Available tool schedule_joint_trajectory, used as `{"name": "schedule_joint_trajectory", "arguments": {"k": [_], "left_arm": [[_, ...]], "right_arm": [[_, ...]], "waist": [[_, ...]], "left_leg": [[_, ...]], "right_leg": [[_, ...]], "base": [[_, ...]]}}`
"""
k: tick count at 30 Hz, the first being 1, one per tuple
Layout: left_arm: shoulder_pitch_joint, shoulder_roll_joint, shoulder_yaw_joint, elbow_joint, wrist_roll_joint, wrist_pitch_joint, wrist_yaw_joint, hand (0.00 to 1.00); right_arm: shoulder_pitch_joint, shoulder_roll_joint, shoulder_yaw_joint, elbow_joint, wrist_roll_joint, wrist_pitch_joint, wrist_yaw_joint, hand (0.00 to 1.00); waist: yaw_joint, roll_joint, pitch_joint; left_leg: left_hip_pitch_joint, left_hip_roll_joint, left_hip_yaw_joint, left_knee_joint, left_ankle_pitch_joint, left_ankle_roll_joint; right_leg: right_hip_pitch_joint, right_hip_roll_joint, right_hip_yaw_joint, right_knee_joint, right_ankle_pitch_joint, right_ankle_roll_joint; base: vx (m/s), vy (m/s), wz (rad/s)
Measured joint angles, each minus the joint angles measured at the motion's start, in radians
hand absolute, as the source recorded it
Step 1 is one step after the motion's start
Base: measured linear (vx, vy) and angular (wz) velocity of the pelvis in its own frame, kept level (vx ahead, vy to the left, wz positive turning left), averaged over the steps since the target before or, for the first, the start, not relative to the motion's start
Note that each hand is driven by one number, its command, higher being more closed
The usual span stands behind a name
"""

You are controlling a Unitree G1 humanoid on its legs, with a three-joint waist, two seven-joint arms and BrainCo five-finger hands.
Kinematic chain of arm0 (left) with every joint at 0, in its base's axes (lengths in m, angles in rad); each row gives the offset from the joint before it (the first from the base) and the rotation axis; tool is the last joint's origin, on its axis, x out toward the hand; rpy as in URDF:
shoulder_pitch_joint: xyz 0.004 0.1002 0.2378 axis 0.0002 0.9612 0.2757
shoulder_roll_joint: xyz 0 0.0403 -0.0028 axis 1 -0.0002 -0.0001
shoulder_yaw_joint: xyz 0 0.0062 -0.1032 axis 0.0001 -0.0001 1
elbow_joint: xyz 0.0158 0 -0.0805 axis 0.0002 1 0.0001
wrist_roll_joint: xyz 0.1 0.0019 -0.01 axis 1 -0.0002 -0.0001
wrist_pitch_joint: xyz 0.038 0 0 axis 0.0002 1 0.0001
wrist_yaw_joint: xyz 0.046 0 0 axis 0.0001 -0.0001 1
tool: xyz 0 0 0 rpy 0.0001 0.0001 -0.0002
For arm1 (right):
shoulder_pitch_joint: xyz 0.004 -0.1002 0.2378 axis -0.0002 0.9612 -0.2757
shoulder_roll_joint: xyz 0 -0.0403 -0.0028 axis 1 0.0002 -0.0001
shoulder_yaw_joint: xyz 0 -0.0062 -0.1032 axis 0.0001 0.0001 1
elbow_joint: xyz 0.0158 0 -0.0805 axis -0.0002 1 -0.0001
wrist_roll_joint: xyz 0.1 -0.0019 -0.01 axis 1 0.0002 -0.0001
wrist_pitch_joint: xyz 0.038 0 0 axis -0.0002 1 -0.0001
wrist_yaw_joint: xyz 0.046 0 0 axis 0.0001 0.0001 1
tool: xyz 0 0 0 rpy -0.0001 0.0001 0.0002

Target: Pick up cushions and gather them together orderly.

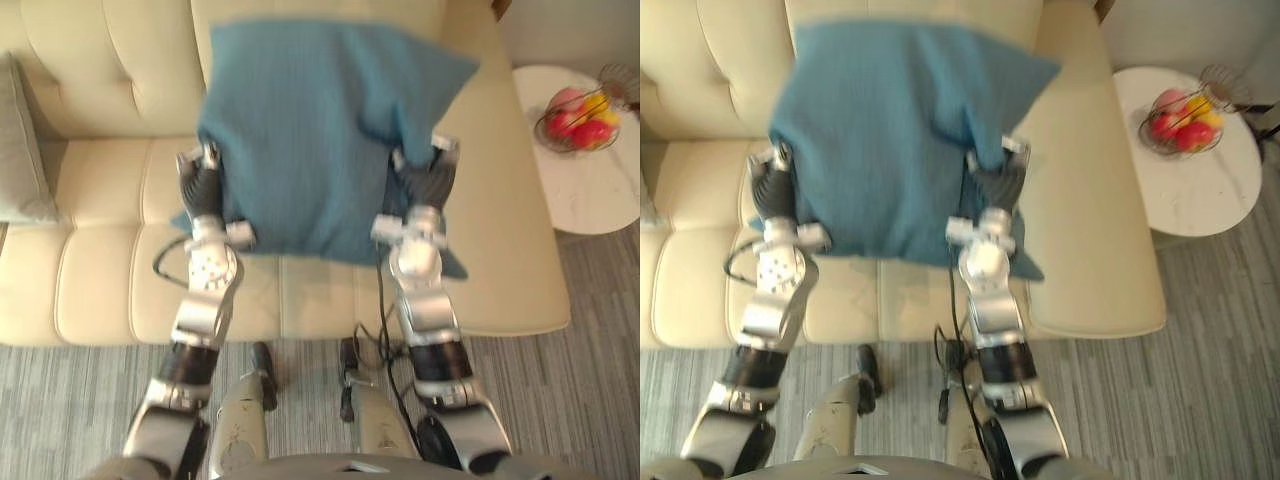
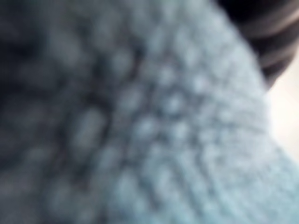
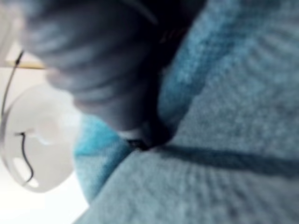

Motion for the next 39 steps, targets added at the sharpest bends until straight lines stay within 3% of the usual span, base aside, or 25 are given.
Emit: {"name": "schedule_joint_trajectory", "arguments": {"k": [2, 6, 7, 12, 13, 15, 18, 22, 29, 32, 36, 39], "left_arm": [[-0.191, 0.034, 0.008, 0.057, 0.036, -0.001, 0.043, 1.0], [-0.454, 0.102, 0.015, 0.163, 0.053, -0.001, 0.079, 1.0], [-0.505, 0.106, 0.034, 0.193, 0.054, -0.001, 0.086, 0.0], [-0.663, 0.104, 0.099, 0.307, 0.055, 0.009, 0.123, 0.0], [-0.734, 0.107, 0.118, 0.364, 0.053, 0.01, 0.13, 0.0], [-0.806, 0.109, 0.144, 0.419, 0.044, 0.014, 0.123, 0.0], [-0.874, 0.123, 0.158, 0.531, 0.02, 0.017, 0.072, 0.0], [-0.878, 0.157, 0.16, 0.628, 0.005, 0.033, -0.014, 0.0], [-0.772, 0.154, 0.216, 0.64, -0.031, 0.01, -0.071, 0.0], [-0.681, 0.153, 0.245, 0.618, -0.068, -0.009, -0.096, 0.0], [-0.502, 0.154, 0.29, 0.598, -0.088, 0.005, -0.124, 0.0], [-0.337, 0.157, 0.317, 0.525, -0.129, 0.008, -0.141, 0.0]], "right_arm": [[-0.156, -0.01, -0.041, 0.017, -0.021, 0.0, -0.056, 1.0], [-0.392, -0.039, -0.096, 0.087, -0.022, 0.016, -0.129, 1.0], [-0.458, -0.038, -0.117, 0.135, -0.022, 0.022, -0.149, 0.0], [-0.66, -0.069, -0.173, 0.265, -0.013, 0.06, -0.21, 0.0], [-0.736, -0.102, -0.182, 0.331, -0.008, 0.063, -0.227, 0.0], [-0.819, -0.148, -0.182, 0.402, 0.046, 0.065, -0.224, 0.0], [-0.895, -0.215, -0.173, 0.543, 0.143, 0.067, -0.169, 0.0], [-0.896, -0.254, -0.143, 0.659, 0.234, 0.074, -0.091, 0.0], [-0.841, -0.268, -0.113, 0.641, 0.284, 0.034, -0.031, 0.0], [-0.757, -0.265, -0.111, 0.572, 0.296, 0.025, -0.015, 0.0], [-0.62, -0.27, -0.112, 0.462, 0.295, 0.021, 0.023, 0.0], [-0.434, -0.323, -0.155, 0.35, 0.294, 0.038, 0.044, 0.0]], "waist": [[0.003, 0.015, 0.027], [0.006, 0.02, 0.08], [0.001, 0.024, 0.101], [-0.001, 0.023, 0.106], [-0.001, 0.024, 0.114], [0.003, 0.029, 0.127], [0.008, 0.029, 0.153], [0.0, 0.03, 0.194], [-0.02, 0.029, 0.199], [-0.021, 0.029, 0.2], [-0.024, 0.028, 0.2], [-0.026, 0.025, 0.203]], "left_leg": [[-0.064, -0.026, -0.025, -0.052, 0.058, 0.004], [-0.148, -0.041, -0.044, -0.147, 0.156, 0.005], [-0.159, -0.041, -0.05, -0.164, 0.171, 0.001], [-0.238, -0.041, -0.064, -0.253, 0.248, -0.02], [-0.261, -0.041, -0.078, -0.298, 0.289, -0.043], [-0.297, -0.033, -0.089, -0.325, 0.311, -0.044], [-0.349, -0.026, -0.106, -0.373, 0.359, -0.069], [-0.385, -0.023, -0.105, -0.373, 0.362, -0.072], [-0.404, -0.02, -0.1, -0.373, 0.362, -0.072], [-0.38, -0.021, -0.088, -0.373, 0.361, -0.072], [-0.33, -0.027, -0.069, -0.373, 0.36, -0.073], [-0.273, -0.026, -0.068, -0.371, 0.352, -0.067]], "right_leg": [[-0.08, -0.019, -0.02, 0.023, 0.001, 0.0], [-0.197, -0.032, -0.041, 0.034, 0.028, -0.007], [-0.212, -0.032, -0.049, 0.036, 0.03, -0.01], [-0.321, -0.024, -0.07, 0.038, 0.039, -0.022], [-0.357, -0.02, -0.081, 0.039, 0.04, -0.024], [-0.396, -0.012, -0.099, 0.039, 0.044, -0.03], [-0.457, -0.004, -0.116, 0.039, 0.046, -0.034], [-0.49, -0.002, -0.119, 0.037, 0.046, -0.034], [-0.517, 0.001, -0.11, 0.049, 0.044, -0.036], [-0.516, 0.0, -0.091, 0.084, 0.029, -0.047], [-0.503, -0.003, -0.066, 0.14, 0.002, -0.048], [-0.45, 0.001, -0.063, 0.148, -0.003, -0.048]], "base": [[-0.14, 0.003, 0.45], [-0.08, -0.001, 0.28], [-0.03, -0.011, 0.15], [-0.01, -0.03, 0.12], [0.02, -0.036, 0.21], [0.03, -0.032, 0.16], [0.04, -0.017, 0.11], [0.07, 0.013, 0.02], [0.08, 0.04, -0.01], [0.03, 0.017, -0.02], [-0.02, -0.025, -0.03], [-0.06, -0.074, -0.03]]}}
